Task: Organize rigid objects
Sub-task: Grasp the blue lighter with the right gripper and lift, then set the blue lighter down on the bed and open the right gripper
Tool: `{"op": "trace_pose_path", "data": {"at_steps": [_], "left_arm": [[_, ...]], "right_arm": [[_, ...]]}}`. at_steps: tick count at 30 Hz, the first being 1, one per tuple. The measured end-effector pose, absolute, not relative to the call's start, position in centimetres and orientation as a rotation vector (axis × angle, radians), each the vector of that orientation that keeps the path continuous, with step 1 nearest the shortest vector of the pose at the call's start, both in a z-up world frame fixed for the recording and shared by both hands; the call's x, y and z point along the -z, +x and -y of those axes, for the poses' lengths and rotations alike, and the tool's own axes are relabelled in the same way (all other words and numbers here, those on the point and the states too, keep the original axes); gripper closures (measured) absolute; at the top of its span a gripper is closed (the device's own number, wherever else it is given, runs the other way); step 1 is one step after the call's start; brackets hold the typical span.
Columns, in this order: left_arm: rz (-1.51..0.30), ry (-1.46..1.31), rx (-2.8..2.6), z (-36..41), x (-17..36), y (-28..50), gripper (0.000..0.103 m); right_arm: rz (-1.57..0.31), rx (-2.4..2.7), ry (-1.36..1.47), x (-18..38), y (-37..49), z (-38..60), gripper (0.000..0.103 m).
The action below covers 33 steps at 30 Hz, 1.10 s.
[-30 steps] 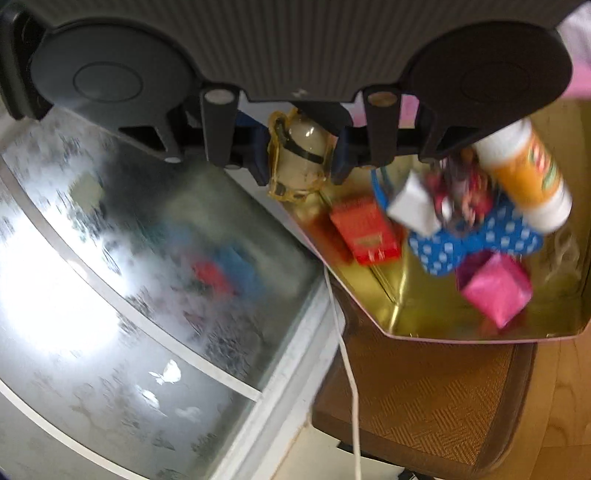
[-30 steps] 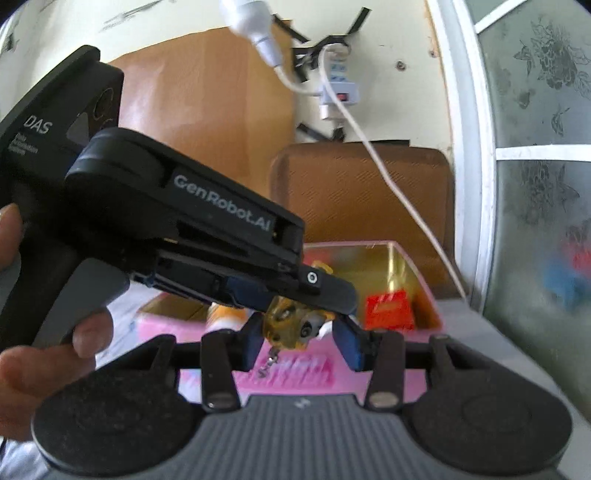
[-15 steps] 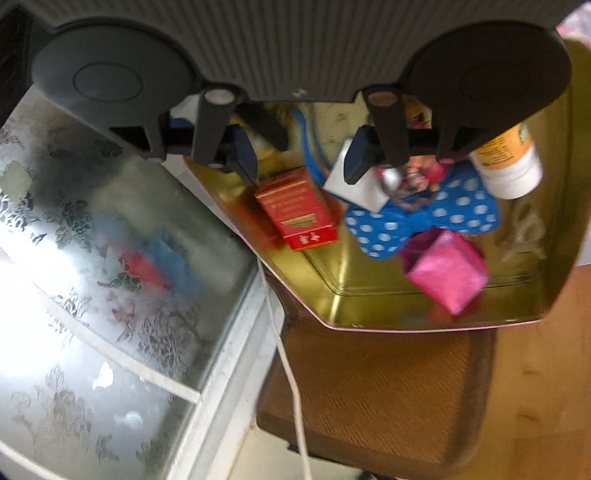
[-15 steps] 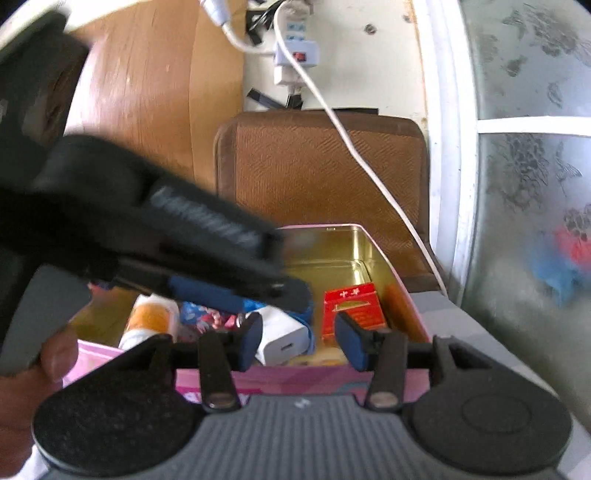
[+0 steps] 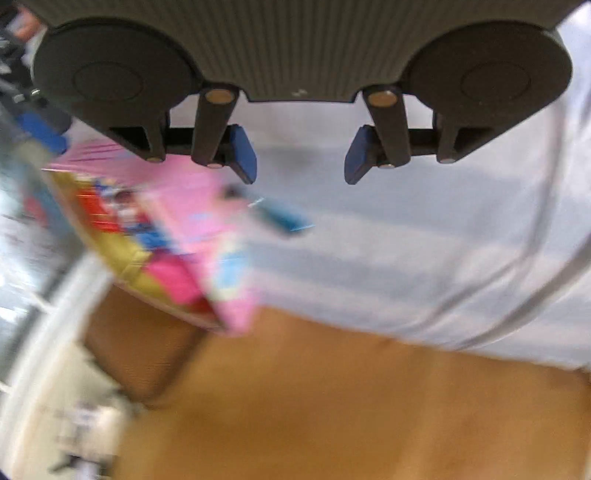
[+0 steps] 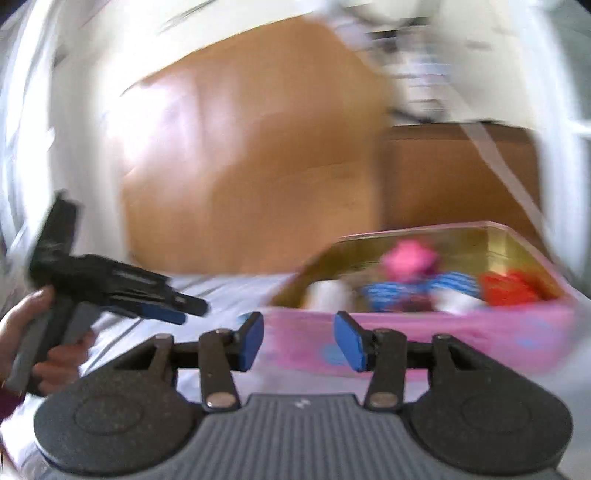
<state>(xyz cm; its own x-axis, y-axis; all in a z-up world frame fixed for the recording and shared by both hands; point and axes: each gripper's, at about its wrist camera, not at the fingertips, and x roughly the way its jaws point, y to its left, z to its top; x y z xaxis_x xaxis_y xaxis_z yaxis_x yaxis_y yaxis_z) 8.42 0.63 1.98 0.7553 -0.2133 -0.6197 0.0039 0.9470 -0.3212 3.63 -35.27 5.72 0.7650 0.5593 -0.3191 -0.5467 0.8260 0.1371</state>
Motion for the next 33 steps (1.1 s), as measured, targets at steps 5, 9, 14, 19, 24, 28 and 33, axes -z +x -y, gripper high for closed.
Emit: {"op": "trace_pose_path", "data": {"at_steps": [5, 9, 14, 19, 24, 28, 33], "left_arm": [[-0.69, -0.362, 0.038, -3.5, -0.2, 7.4, 0.048], [-0.672, -0.377, 0.016, -4.3, -0.6, 6.6, 0.048], [-0.629, -0.427, -0.006, -7.9, -0.9, 4.2, 0.048], [-0.621, -0.475, -0.04, -10.1, -0.9, 2.9, 0.048], [-0.639, -0.471, 0.021, -9.5, -1.0, 2.4, 0.048], [-0.666, -0.45, 0.128, -7.3, -1.0, 2.2, 0.048], [-0.729, -0.445, 0.256, -3.9, -0.7, 1.8, 0.048]], "right_arm": [[-0.505, -0.744, -0.2, -7.7, 9.0, 24.9, 0.066], [-0.699, -0.743, -0.432, -7.8, 15.3, 17.1, 0.066], [-0.889, -0.671, -0.615, -5.6, 20.6, 12.1, 0.066], [-0.975, -0.645, -0.651, -3.7, 21.6, 11.0, 0.079], [-0.96, -0.787, -0.585, -3.7, 16.7, 12.3, 0.08], [-0.851, -0.9, -0.589, -2.8, 7.7, 15.5, 0.085], [-0.755, -0.883, -0.424, -2.0, 0.7, 21.1, 0.082]]}}
